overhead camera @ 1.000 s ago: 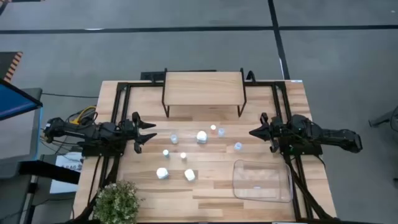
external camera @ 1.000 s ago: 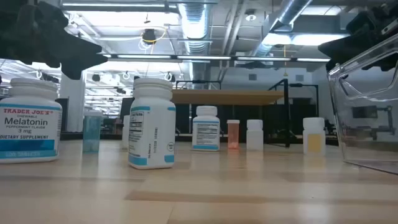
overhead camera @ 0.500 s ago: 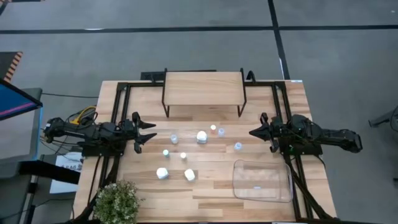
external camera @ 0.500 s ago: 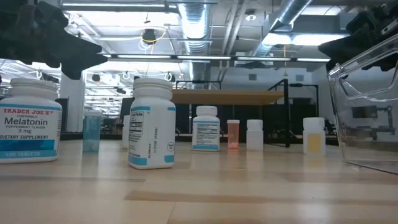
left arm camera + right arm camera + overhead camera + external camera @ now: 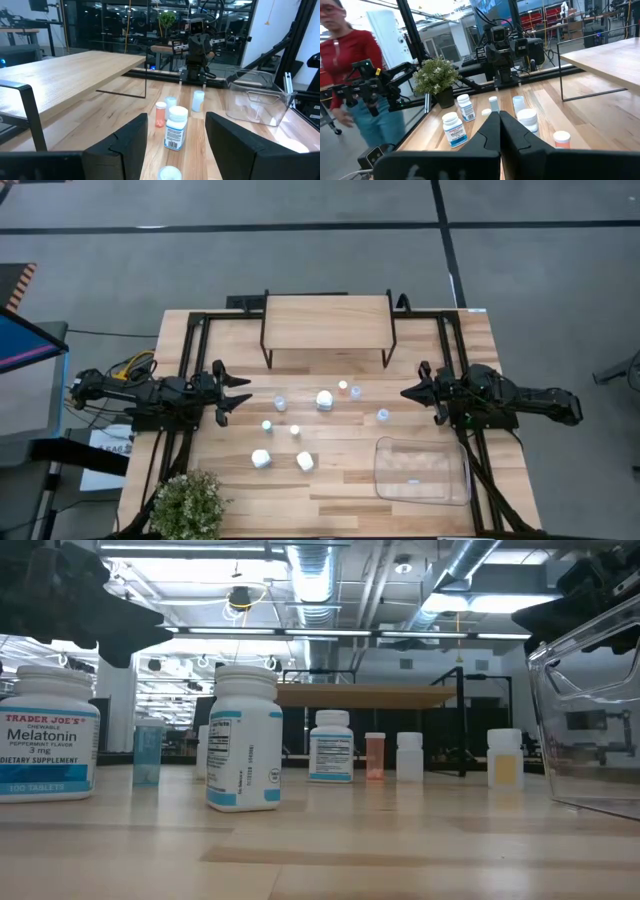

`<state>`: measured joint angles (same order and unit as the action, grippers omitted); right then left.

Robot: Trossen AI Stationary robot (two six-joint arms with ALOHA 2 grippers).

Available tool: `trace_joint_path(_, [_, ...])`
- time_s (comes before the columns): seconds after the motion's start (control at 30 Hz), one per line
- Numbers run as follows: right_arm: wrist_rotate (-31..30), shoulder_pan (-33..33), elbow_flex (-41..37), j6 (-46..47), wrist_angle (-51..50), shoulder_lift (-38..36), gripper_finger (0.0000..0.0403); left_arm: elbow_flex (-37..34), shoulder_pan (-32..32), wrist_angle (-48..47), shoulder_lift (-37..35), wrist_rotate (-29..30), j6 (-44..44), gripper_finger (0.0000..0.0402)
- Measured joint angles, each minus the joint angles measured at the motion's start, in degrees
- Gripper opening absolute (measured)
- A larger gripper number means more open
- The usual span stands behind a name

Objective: Pick and place medicine bottles onto shelf by color

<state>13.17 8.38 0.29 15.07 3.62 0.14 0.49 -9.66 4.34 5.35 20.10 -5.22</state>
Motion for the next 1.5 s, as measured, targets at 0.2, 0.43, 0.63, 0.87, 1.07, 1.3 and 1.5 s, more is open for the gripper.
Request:
trace_joint_path(0.2, [0.0, 0.0, -0.01, -0.02, 0.0, 0.0, 0.0013, 0.0, 0.01, 0.0, 0.0, 0.22, -3.7, 0.0189])
trace_joint_path(0.43, [0.0, 0.0, 0.0, -0.02, 0.0, 0.01, 0.0013, -0.01, 0.01, 0.28, 0.01, 6.97, -15.16, 0.0189])
trace_joint_path(0.63, [0.01, 0.0, -0.01, 0.0, 0.0, 0.01, 0.0013, -0.02, 0.01, 0.56, 0.24, 8.86, -24.39, 0.0189])
trace_joint_path(0.87, [0.0, 0.0, 0.01, -0.02, 0.0, 0.0, 0.0013, 0.0, -0.03, 7.59, 2.49, -7.1, -11.75, 0.0189])
trace_joint_path(1.07, [0.04, 0.0, 0.01, 0.0, 1.27, 0.02, 0.0013, 3.51, 0.01, 13.57, 8.6, -4.15, -15.42, 0.0189])
trace_joint_path(1.3, [0.28, -0.83, 0.38, 3.88, 3.68, 0.02, 0.0013, 13.4, 0.01, 13.66, 25.32, -3.77, -13.17, 0.0189])
trace_joint_path(1.5, [-0.32, -1.65, 0.55, 9.13, 11.08, 0.02, 0.0013, 23.96, 0.01, 12.82, 42.89, -6.07, -11.72, 0.0189])
